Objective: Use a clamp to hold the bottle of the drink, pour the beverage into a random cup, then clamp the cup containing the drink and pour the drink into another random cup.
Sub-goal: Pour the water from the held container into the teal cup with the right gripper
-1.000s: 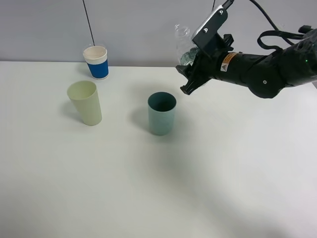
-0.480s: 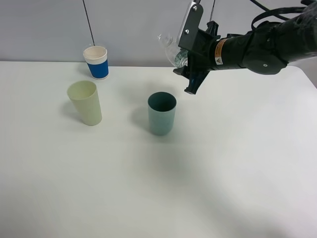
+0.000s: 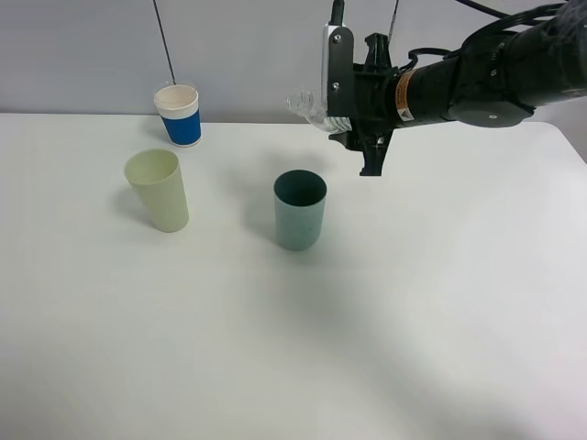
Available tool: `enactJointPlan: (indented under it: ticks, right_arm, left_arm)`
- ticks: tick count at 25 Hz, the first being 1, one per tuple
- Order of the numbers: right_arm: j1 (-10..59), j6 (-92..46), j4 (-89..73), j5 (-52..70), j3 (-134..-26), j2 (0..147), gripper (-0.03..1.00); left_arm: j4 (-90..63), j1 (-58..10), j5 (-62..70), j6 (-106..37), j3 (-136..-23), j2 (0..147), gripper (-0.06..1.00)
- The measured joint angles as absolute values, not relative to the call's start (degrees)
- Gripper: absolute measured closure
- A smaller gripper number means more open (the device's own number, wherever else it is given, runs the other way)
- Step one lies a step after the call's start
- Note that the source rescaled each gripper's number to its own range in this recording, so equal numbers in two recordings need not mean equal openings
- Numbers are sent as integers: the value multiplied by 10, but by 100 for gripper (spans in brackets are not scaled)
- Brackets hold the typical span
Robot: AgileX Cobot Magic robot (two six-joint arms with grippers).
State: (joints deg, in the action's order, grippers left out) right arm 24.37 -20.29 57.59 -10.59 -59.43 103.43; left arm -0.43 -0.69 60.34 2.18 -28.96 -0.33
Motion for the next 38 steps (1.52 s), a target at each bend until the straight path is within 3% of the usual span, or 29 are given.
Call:
enactJointPlan:
  ticks: [38]
  right_arm:
    - [295, -275, 746, 19, -595, 1034, 92]
  left_arm:
    - [-4, -7, 603, 22, -290, -3, -6]
